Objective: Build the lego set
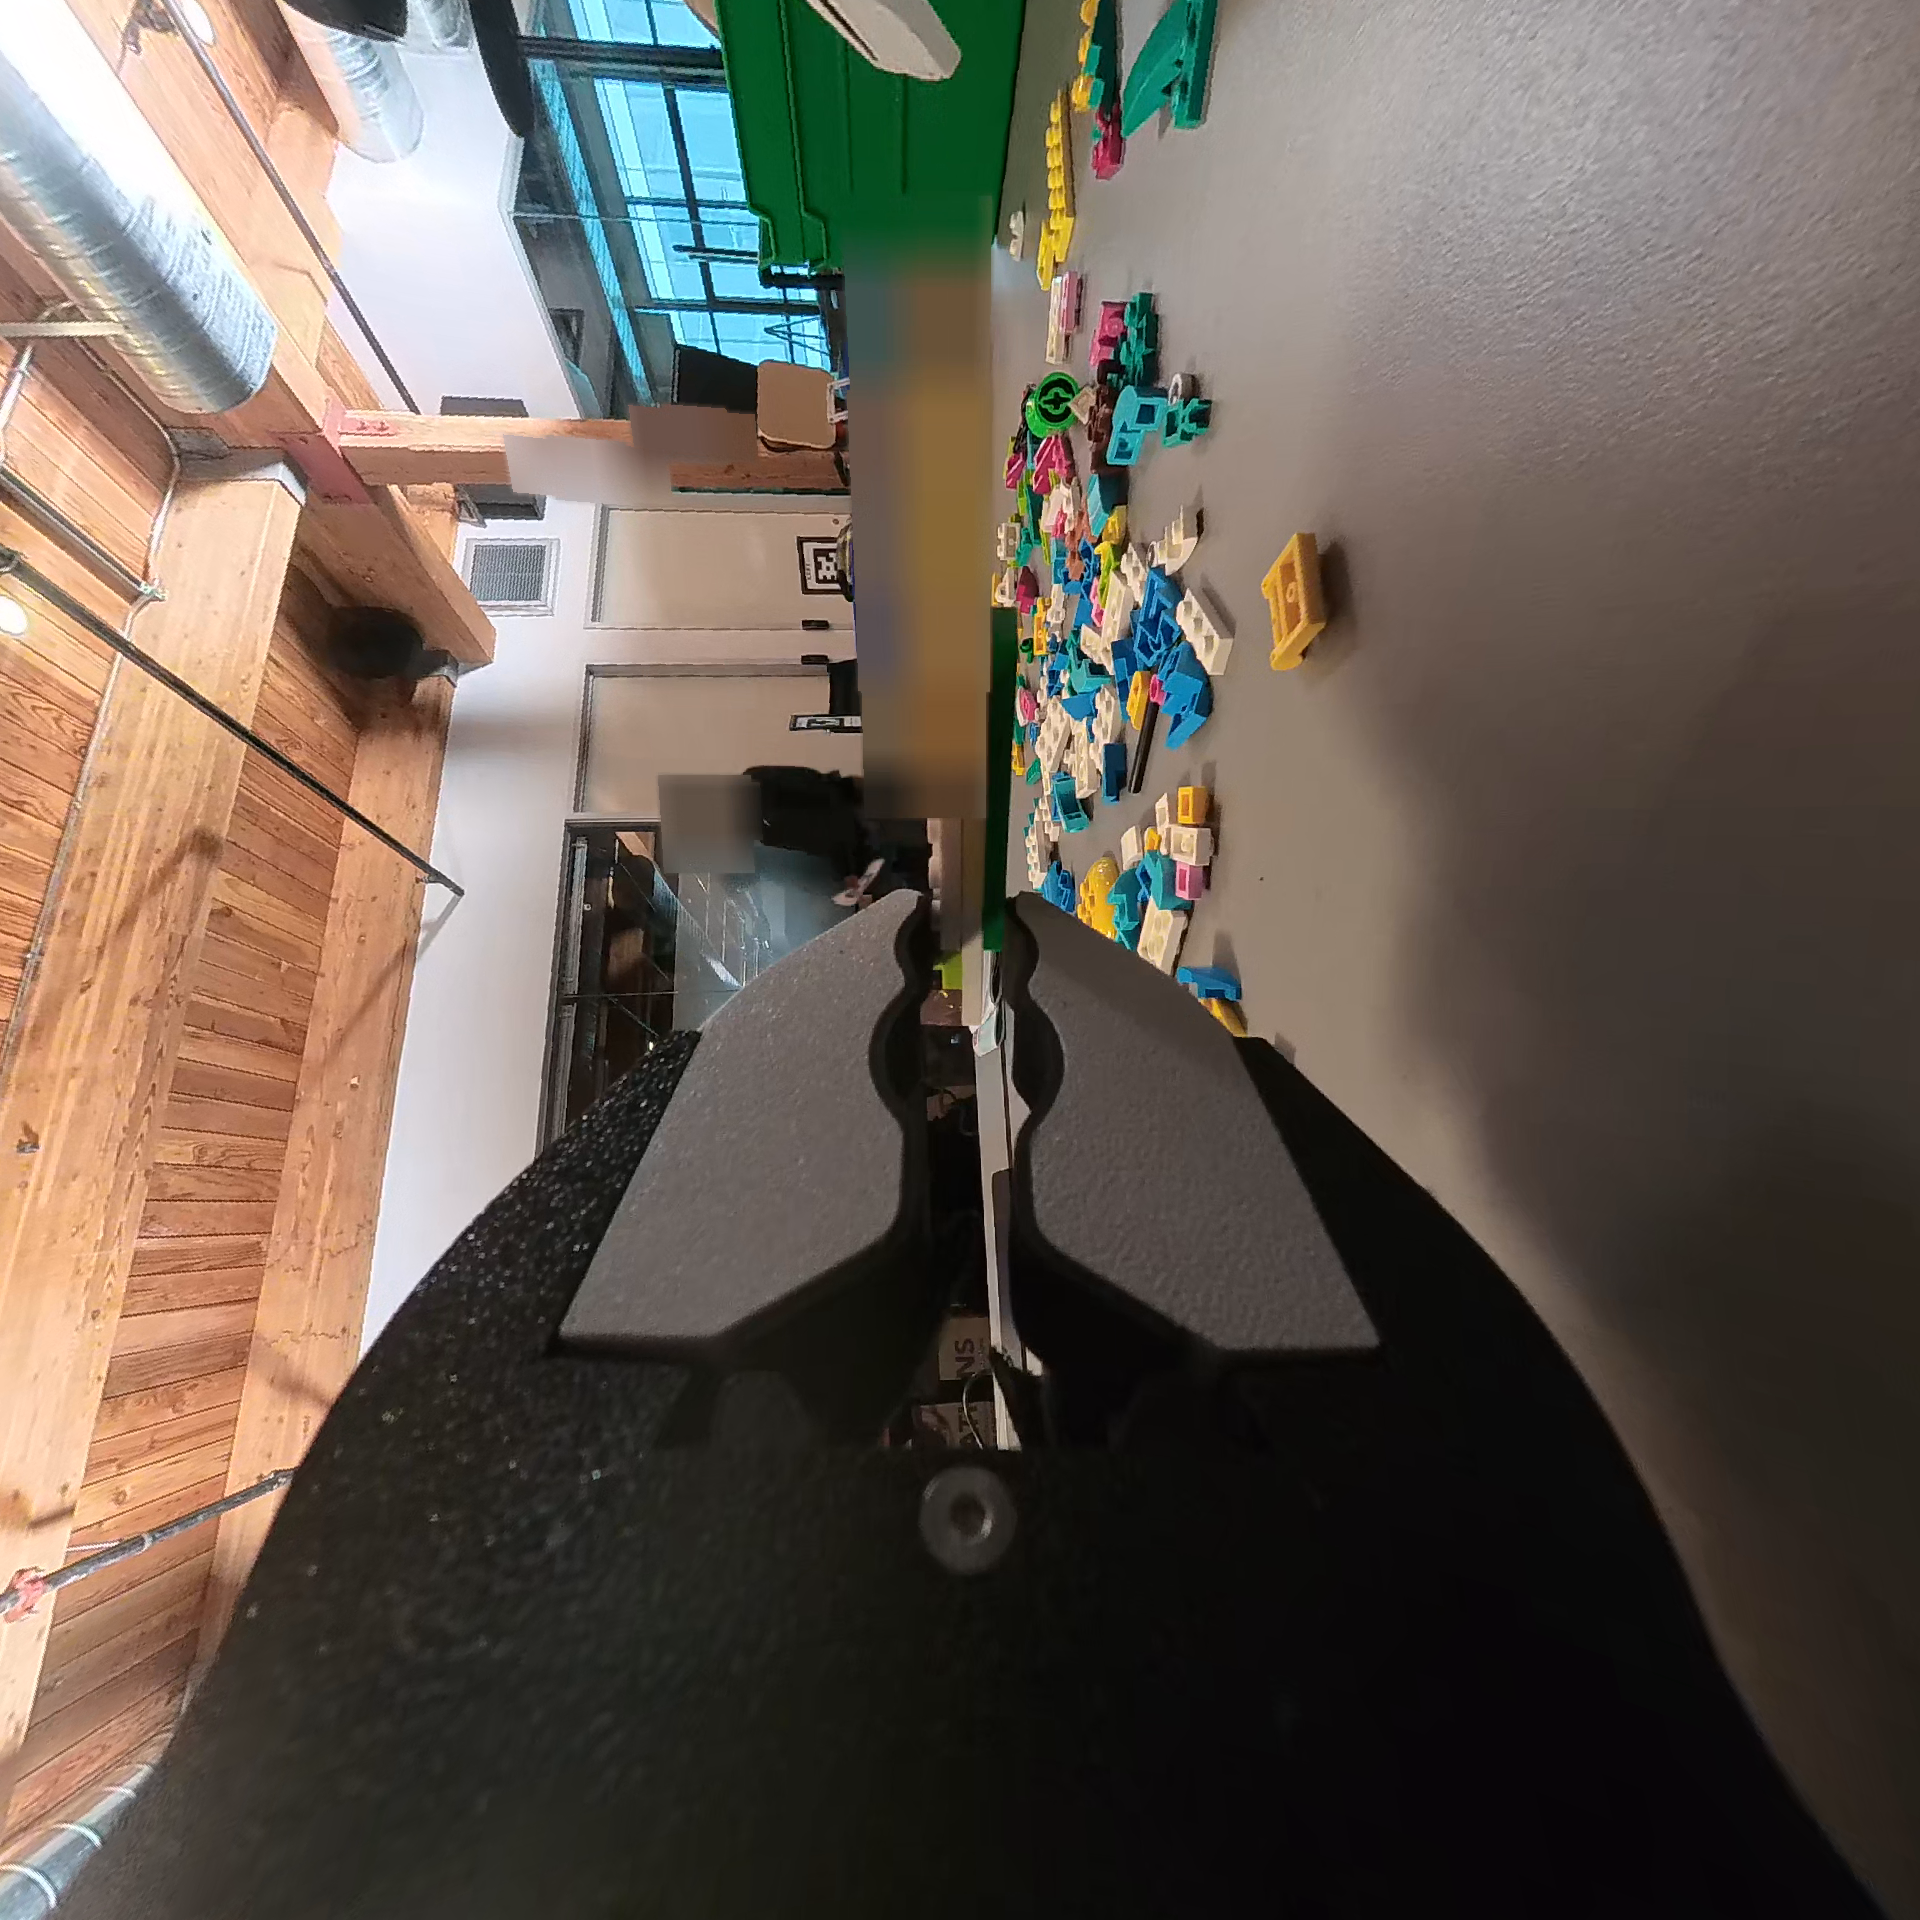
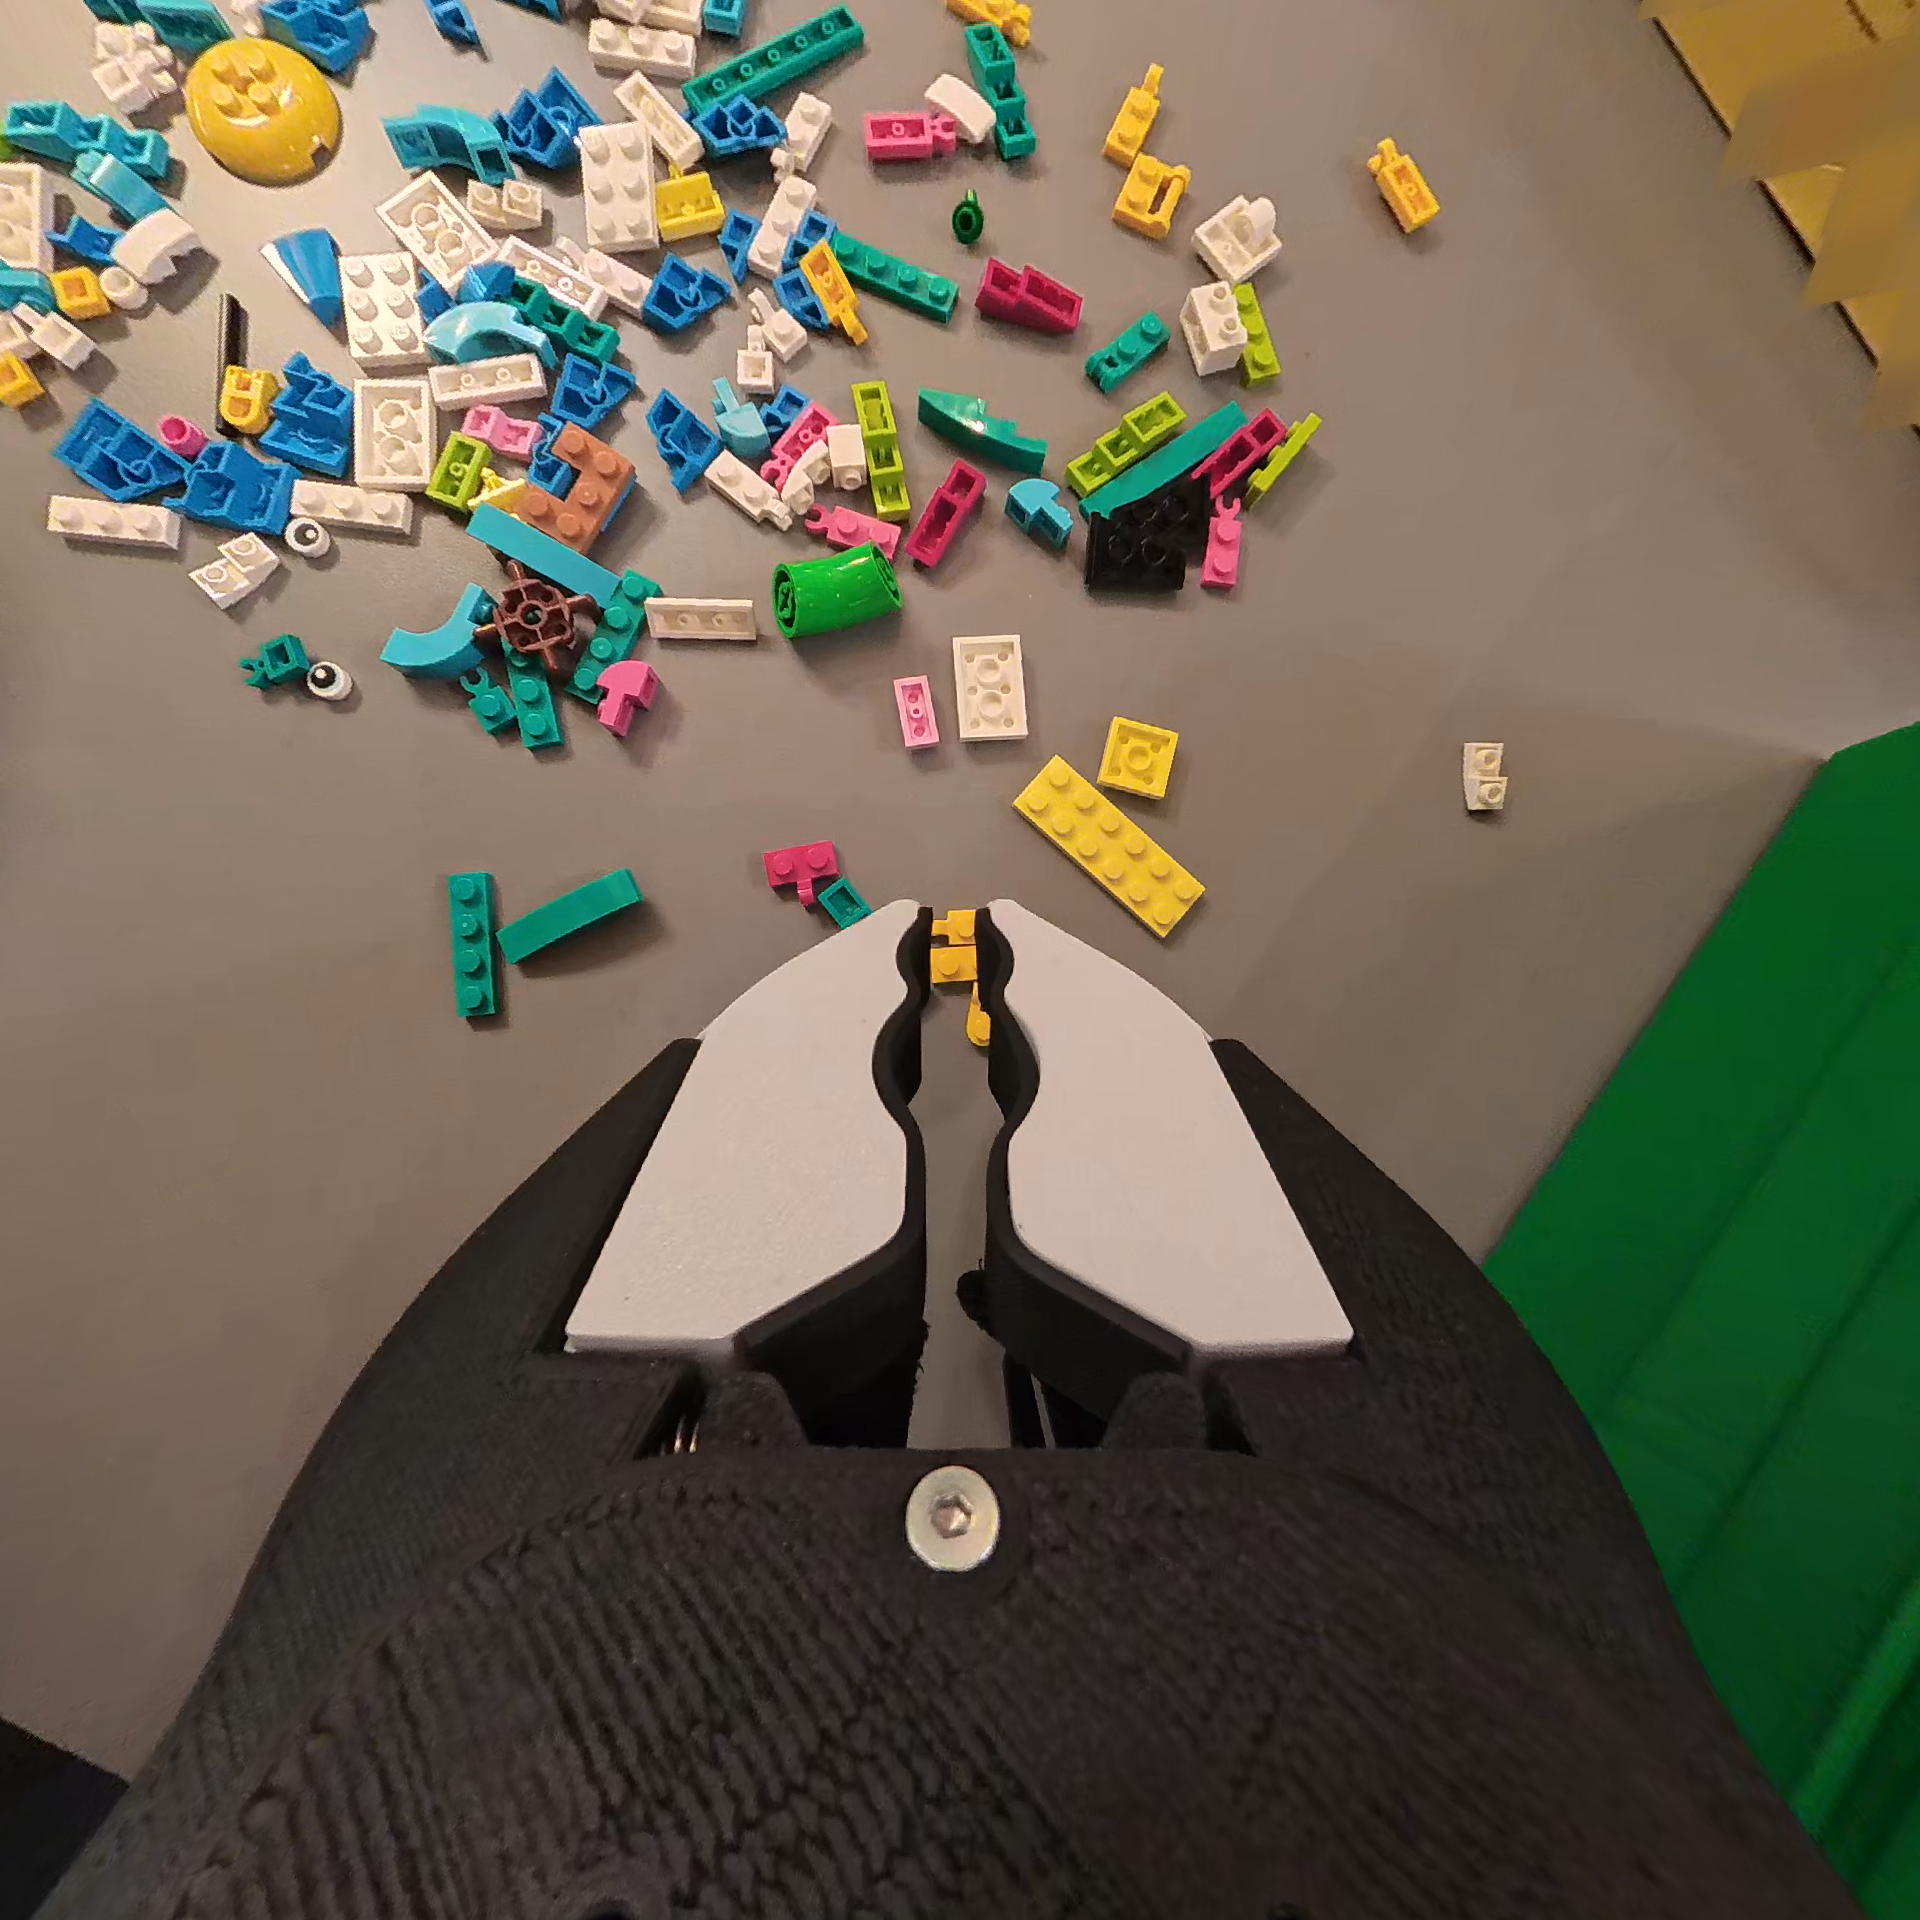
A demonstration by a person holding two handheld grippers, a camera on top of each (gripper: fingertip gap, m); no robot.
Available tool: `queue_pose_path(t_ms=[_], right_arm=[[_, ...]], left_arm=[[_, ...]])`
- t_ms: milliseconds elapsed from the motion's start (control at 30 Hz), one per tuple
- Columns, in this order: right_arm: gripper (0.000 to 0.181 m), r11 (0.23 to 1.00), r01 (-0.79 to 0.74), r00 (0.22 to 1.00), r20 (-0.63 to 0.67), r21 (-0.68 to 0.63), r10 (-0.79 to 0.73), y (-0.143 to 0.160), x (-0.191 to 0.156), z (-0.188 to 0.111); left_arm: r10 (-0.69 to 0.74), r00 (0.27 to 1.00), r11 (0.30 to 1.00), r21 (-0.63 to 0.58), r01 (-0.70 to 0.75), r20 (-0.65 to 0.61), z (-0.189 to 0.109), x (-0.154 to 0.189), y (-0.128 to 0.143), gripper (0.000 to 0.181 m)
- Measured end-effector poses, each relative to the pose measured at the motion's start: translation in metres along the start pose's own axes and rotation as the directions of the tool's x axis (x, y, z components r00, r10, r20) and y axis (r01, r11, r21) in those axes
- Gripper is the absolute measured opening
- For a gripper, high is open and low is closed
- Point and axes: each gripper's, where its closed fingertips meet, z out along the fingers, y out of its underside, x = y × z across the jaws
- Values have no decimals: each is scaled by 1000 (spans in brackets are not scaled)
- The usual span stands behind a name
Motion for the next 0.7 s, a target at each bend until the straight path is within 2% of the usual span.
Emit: queue_pose_path(t_ms=[367,700], right_arm=[[6,999,-44,999,-23,-15,44,4,5,0],[6,991,-130,990,-46,28,131,2,20,2]], left_arm=[[2,1000,1000,0,-2,-5,0,1,0,12],[6,1000,1000,1,-6,-7,1,1,0,12]])
